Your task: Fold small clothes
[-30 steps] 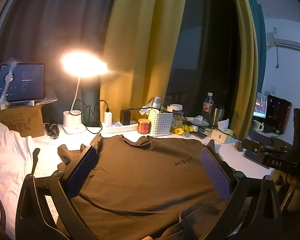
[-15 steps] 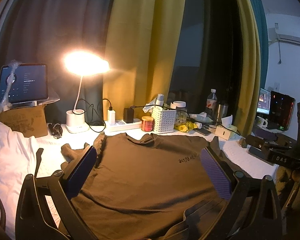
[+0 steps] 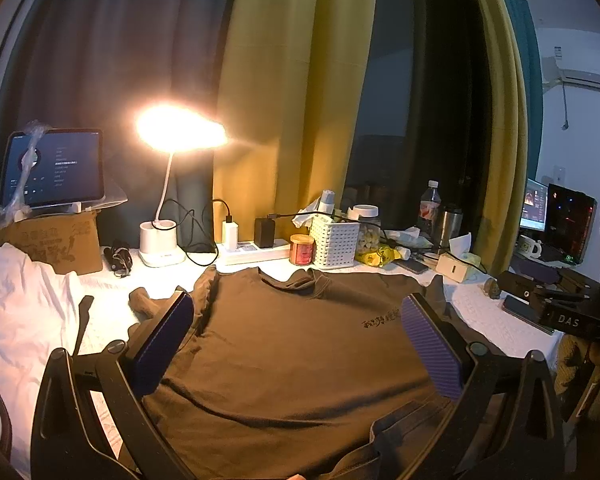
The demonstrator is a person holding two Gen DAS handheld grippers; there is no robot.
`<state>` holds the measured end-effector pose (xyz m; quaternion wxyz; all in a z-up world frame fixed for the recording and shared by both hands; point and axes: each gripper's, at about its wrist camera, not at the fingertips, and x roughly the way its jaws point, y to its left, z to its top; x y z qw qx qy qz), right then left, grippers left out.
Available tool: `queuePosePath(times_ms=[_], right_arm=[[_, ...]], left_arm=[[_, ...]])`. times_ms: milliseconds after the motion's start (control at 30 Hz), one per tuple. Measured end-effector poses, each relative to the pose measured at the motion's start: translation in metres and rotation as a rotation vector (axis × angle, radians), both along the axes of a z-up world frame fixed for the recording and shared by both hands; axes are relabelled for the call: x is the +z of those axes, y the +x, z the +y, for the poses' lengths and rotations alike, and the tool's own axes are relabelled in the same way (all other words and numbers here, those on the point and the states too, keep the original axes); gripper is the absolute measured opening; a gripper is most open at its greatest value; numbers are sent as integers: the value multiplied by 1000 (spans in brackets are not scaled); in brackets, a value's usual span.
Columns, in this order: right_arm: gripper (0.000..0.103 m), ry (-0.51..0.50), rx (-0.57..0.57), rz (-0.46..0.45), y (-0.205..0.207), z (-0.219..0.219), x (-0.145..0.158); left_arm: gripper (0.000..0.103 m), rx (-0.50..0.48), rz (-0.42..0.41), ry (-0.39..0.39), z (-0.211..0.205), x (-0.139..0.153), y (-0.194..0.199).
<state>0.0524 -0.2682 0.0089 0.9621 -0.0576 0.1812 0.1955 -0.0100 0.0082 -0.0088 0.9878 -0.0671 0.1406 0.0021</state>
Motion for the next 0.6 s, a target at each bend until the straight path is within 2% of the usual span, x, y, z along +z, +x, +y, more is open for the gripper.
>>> queuePosePath(times_ms=[600], right_arm=[[78, -1, 0, -2, 0, 0, 0]], left_arm=[[102, 5, -2, -16, 1, 0, -4]])
